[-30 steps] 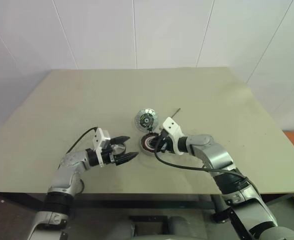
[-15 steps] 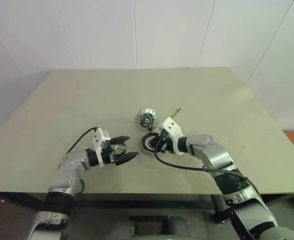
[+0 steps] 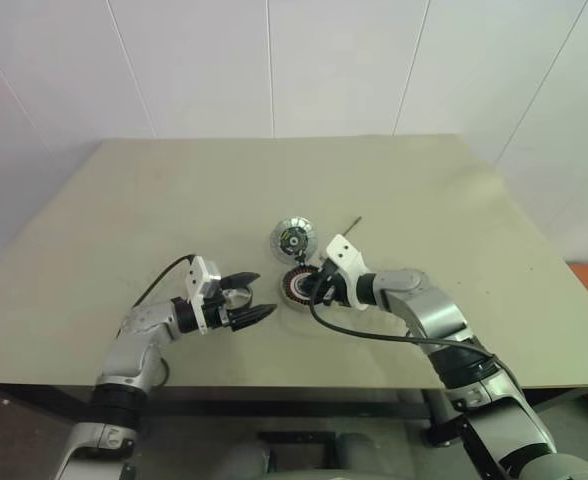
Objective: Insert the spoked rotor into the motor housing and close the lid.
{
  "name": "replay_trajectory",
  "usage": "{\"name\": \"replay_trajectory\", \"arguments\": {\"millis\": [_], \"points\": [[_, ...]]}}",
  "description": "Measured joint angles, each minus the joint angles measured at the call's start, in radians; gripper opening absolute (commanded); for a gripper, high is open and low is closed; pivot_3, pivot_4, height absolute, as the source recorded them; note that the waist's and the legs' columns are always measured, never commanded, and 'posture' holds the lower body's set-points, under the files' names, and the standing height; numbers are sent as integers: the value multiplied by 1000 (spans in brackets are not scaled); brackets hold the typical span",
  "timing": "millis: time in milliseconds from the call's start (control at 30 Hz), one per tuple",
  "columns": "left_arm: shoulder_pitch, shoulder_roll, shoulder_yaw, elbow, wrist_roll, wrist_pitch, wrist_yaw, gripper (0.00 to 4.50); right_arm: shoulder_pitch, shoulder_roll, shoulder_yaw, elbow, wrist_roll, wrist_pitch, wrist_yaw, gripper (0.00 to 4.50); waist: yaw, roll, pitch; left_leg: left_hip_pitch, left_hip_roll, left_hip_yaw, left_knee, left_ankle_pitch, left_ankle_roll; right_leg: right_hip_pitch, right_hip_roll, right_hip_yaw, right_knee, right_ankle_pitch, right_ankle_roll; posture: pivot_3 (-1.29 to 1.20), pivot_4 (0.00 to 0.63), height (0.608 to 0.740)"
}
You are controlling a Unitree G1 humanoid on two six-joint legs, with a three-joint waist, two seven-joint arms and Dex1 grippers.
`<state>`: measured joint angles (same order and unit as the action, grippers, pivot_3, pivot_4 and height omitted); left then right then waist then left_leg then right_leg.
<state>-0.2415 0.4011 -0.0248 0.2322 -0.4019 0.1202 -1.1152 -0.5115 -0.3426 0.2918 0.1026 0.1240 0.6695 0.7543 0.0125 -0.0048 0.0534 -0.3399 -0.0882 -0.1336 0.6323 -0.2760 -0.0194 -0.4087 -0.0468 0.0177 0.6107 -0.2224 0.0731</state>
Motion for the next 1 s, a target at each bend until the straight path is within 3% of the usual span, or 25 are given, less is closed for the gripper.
{"name": "replay_trajectory", "arguments": {"millis": [100,233,367,667,800,900,1000], "points": [[0,0,0,0,0,0,3,4500,0,0,0,0,0,0,0,657,0,0,0,0,0,0,0,0,0,0,0,0,0,0,0,0,0,740],[0,-1,0,0,0,0,4,4500,1,1,3,-2,3,1,9,1908,0,0,0,0,0,0,0,0,0,0,0,0,0,0,0,0,0,740],[0,-1,0,0,0,0,5,4500,6,12,-9,-11,25,24,8,1908,0,0,0,0,0,0,0,0,0,0,0,0,0,0,0,0,0,740],[0,-4,-1,14,11,-2,6,4500,-16,93,-178,-43,203,48,6,1908,1,0,0,0,0,0,0,0,0,0,0,0,0,0,0,0,0,740],[-2,-7,-1,25,19,-3,5,4500,-15,59,-133,-27,139,-18,-13,997,0,0,0,0,0,0,0,0,0,0,0,0,0,0,0,0,0,740],[-2,-8,-1,27,20,-5,5,4500,-6,30,-77,9,71,-67,-19,20,0,0,0,0,0,0,0,0,0,0,0,0,0,0,0,0,0,740],[-3,-10,-1,29,20,-7,5,4500,-2,27,-51,41,34,-91,-26,20,-1,0,0,0,0,0,0,0,0,0,0,0,0,0,0,0,0,740]]}}
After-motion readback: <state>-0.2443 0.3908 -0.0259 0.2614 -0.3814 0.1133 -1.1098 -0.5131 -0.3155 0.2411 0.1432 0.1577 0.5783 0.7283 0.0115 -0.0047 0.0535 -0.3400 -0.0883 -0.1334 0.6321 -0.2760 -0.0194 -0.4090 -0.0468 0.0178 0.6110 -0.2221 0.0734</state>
